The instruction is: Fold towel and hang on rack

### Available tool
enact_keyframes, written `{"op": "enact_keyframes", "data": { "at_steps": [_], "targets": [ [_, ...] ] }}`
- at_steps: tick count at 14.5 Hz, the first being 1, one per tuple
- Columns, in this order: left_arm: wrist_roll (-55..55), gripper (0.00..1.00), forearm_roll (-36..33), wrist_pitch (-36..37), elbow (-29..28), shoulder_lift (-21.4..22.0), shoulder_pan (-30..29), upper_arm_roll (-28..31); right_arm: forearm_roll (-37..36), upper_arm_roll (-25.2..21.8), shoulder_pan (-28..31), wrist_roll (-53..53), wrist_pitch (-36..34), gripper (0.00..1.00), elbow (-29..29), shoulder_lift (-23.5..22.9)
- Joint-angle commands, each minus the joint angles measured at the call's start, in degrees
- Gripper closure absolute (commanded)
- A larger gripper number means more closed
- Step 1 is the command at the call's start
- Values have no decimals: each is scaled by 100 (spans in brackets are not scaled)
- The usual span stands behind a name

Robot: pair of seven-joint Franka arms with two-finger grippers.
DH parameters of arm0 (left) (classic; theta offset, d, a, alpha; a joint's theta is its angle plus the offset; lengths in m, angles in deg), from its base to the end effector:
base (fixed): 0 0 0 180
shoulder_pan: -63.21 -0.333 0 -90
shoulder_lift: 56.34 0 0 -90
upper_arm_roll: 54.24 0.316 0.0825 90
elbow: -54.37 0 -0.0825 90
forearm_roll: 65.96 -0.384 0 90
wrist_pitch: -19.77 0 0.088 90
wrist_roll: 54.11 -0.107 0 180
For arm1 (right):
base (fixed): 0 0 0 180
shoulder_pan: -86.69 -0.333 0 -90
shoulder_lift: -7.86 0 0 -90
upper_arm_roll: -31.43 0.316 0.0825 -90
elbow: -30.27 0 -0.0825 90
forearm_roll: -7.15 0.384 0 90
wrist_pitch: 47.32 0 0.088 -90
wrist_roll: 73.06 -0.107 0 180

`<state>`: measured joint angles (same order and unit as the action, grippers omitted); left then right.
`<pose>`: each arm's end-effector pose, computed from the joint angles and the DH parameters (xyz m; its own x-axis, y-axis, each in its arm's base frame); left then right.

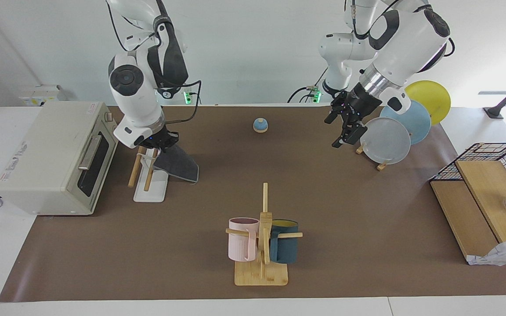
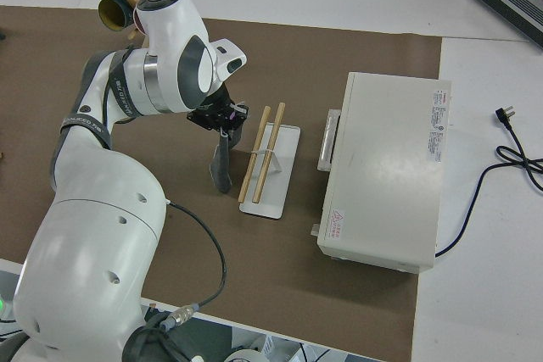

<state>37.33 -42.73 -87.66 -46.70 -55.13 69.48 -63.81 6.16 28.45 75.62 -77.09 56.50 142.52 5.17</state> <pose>0.5407 -0.1853 0.5775 0.1613 0.9075 -0.3879 0.9862 -0.1334 0.0982 0.5407 0.0757 0.4358 0.9789 0.0719 -0.1911 0.0794 -0.9963 0.0316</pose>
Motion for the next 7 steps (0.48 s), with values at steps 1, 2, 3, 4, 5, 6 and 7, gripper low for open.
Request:
{"op": "enact_keyframes", "data": {
  "at_steps": [1, 2, 3, 4, 5, 6, 7],
  "targets": [
    [-1343, 0, -387, 309, -176, 178, -345, -10, -68, 70, 183, 260, 524, 100, 702, 383],
    [-1966, 0, -468, 336, -176, 178, -511, -10, -77, 70, 280, 514, 534, 100, 702, 383],
    [-2538, 0, -503, 345, -176, 178, -669, -10, -121, 70, 376, 700, 534, 100, 694, 383],
    [-3205, 0, -625, 345, -159, 169, -828, -10, -234, 70, 395, 823, 508, 100, 676, 383],
    [-3925, 0, -748, 319, -150, 161, -1029, -10, -366, 61, 404, 1042, 456, 100, 659, 383],
    [-4541, 0, -776, 301, -141, 160, -1153, -10, -437, 61, 465, 1288, 446, 100, 650, 427],
    [-5279, 0, -811, 327, -106, 134, -1241, -10, -446, 61, 544, 1473, 446, 100, 641, 471]
  ]
}}
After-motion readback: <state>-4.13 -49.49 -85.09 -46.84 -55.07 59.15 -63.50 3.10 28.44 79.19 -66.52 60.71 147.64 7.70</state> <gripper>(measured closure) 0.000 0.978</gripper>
